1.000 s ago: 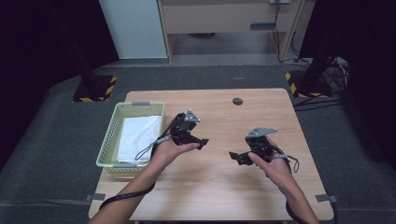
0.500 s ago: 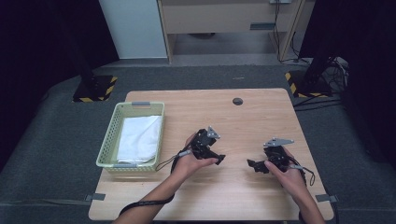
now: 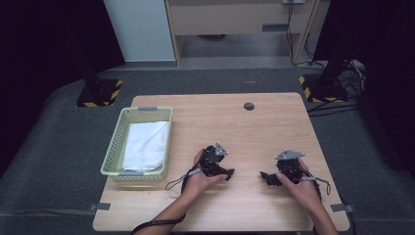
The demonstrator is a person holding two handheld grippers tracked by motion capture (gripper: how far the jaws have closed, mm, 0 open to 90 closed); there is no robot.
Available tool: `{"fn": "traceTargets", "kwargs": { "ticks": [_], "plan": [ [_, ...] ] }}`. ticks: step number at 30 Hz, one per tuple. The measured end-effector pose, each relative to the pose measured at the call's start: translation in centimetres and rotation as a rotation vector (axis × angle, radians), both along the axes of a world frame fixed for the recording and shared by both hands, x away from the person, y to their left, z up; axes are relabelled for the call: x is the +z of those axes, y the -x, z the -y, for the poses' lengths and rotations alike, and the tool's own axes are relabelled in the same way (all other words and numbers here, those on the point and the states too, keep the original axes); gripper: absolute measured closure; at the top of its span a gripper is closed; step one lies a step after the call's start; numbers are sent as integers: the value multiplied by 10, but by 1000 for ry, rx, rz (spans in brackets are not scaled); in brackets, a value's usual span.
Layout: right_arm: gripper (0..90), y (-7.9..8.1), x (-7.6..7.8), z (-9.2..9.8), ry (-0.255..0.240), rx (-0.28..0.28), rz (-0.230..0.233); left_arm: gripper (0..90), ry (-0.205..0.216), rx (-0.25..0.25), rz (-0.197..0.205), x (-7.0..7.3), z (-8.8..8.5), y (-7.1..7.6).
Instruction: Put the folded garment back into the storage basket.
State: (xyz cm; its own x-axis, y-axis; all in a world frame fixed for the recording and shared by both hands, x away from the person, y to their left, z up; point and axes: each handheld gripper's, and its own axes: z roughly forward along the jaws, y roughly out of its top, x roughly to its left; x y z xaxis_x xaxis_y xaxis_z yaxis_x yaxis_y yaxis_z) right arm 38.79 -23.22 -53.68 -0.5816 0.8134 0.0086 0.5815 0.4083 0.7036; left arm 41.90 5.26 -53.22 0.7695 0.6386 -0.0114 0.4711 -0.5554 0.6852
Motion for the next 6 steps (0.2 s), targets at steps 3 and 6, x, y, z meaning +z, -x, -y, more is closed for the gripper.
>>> {"fn": "traceTargets", "kwargs": {
  "ticks": [3, 6],
  "plan": [
    [13, 0, 0, 0, 0, 4, 0, 48, 20, 19, 20, -3, 1, 2],
    [7, -1, 0, 1, -1, 13, -1, 46, 19, 20, 19, -3, 1, 2]
  ]
}}
